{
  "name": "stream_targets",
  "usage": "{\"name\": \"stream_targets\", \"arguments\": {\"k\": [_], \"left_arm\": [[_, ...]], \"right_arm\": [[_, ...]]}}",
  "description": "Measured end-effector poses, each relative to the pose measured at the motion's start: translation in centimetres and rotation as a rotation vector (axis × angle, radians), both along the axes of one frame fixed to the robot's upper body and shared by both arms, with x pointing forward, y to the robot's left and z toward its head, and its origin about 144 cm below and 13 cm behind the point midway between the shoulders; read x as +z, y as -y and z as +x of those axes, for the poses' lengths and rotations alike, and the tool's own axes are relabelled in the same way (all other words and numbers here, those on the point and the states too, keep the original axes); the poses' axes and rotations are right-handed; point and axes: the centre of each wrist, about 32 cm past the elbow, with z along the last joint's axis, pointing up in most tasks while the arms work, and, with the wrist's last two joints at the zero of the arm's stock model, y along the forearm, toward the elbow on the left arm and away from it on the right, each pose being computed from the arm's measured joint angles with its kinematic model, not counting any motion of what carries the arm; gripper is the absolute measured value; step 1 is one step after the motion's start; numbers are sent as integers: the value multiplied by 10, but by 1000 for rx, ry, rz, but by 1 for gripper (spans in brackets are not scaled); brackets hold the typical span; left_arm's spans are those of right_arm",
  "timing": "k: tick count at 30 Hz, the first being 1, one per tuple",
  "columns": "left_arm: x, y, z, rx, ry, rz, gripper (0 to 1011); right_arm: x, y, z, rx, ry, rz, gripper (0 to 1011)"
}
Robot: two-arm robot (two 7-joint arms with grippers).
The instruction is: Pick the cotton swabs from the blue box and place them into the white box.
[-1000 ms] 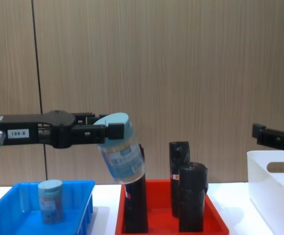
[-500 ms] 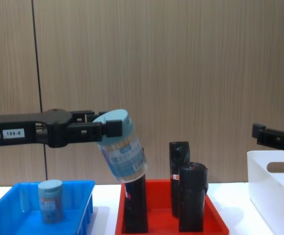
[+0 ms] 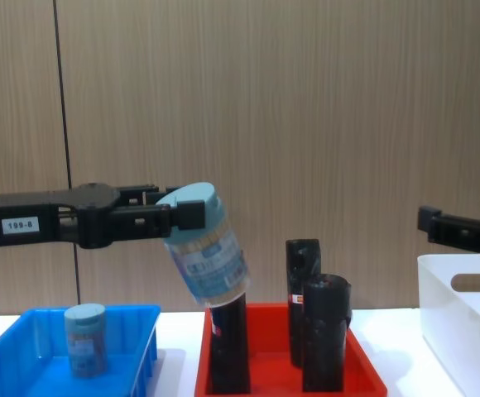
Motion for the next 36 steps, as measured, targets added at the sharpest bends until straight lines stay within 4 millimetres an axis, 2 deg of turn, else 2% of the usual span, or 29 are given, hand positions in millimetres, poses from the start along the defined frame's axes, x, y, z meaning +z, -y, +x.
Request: {"name": "stream_targets", "arguments": {"k": [21, 36], "left_arm": [[-1, -1, 0, -3, 0, -4, 673], [-1, -1, 0, -4, 1, -5, 673]], "right_arm": [[30, 16, 14, 290, -45, -88, 1002], [48, 6, 36, 491, -100, -149, 1002]]}}
